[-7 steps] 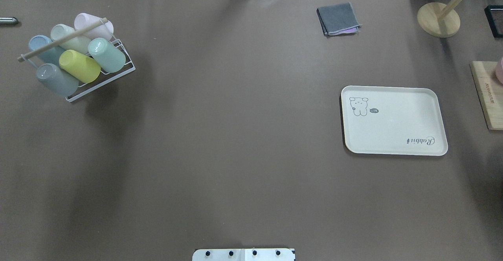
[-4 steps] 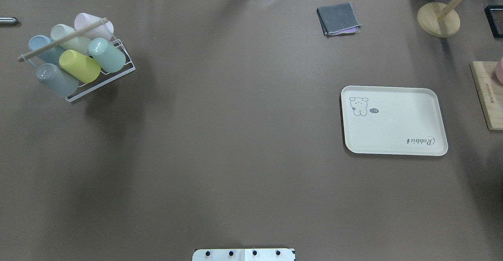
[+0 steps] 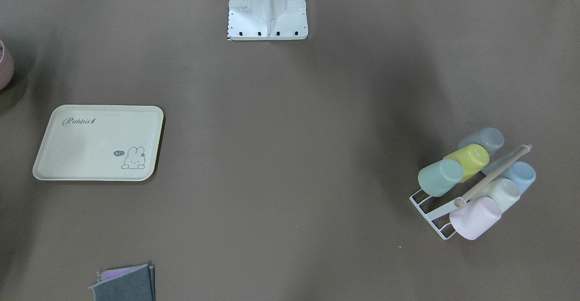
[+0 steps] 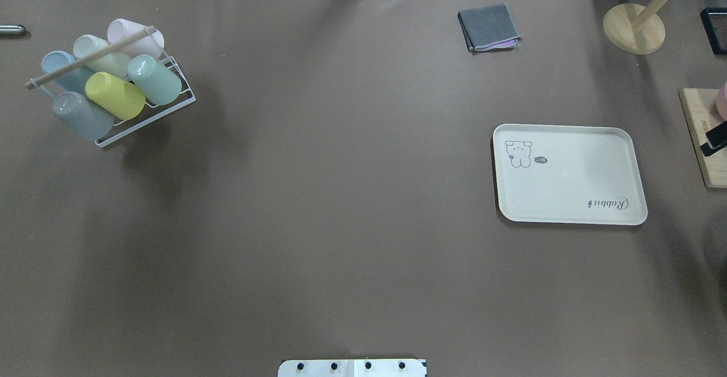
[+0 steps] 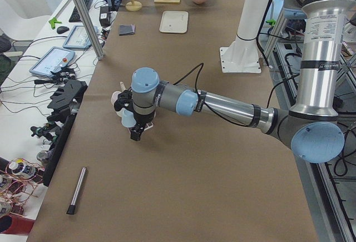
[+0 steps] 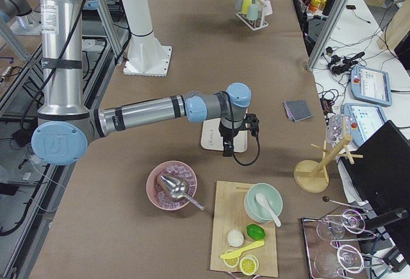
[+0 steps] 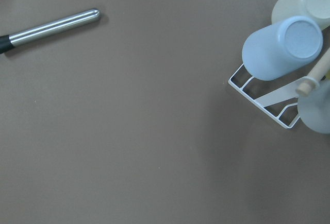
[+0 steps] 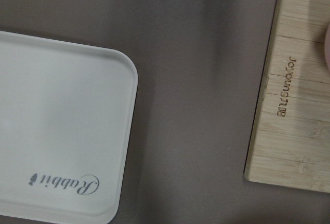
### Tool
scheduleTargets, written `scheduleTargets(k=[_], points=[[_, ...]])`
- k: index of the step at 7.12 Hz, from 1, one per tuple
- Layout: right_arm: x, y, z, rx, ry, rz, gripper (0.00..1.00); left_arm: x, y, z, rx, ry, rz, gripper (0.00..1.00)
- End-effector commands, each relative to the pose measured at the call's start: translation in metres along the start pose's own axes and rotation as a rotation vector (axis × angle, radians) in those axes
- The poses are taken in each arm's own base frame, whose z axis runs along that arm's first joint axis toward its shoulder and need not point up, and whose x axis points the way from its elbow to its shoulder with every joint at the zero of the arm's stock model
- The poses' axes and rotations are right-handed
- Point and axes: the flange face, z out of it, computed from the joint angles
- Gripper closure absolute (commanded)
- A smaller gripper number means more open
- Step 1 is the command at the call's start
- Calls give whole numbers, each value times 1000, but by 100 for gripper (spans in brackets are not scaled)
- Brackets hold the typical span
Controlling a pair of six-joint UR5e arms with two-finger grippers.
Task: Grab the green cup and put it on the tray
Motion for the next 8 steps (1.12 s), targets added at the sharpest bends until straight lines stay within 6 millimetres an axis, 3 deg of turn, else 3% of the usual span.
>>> scheduleTargets(k=[1,2,3,4,5,6,7,8], points=[[-36,-23,28,-14,121,-72,0,24,-7,-15,49,-7,81,1],[-42,-36,47,-28,127,71,0,32,-5,-23,130,-16,158,1],[-70,-43,58,-19,118,110,0,42,-13,-33,180,-20,199,1],[-69,-45,75,-35,110,108,0,67,-33,-34,193,-5,251,1],[-60,-38,87,-43,15,110,0,95,-61,-40,223,-52,316,1],[-50,-29,99,-29,-9,168,0,141,-82,-28,233,-83,411,1],[-51,-32,99,-15,-25,259,0,175,-88,-17,229,-155,467,1],[-49,-29,101,8,-43,244,0,213,-102,-17,195,-190,499,1]])
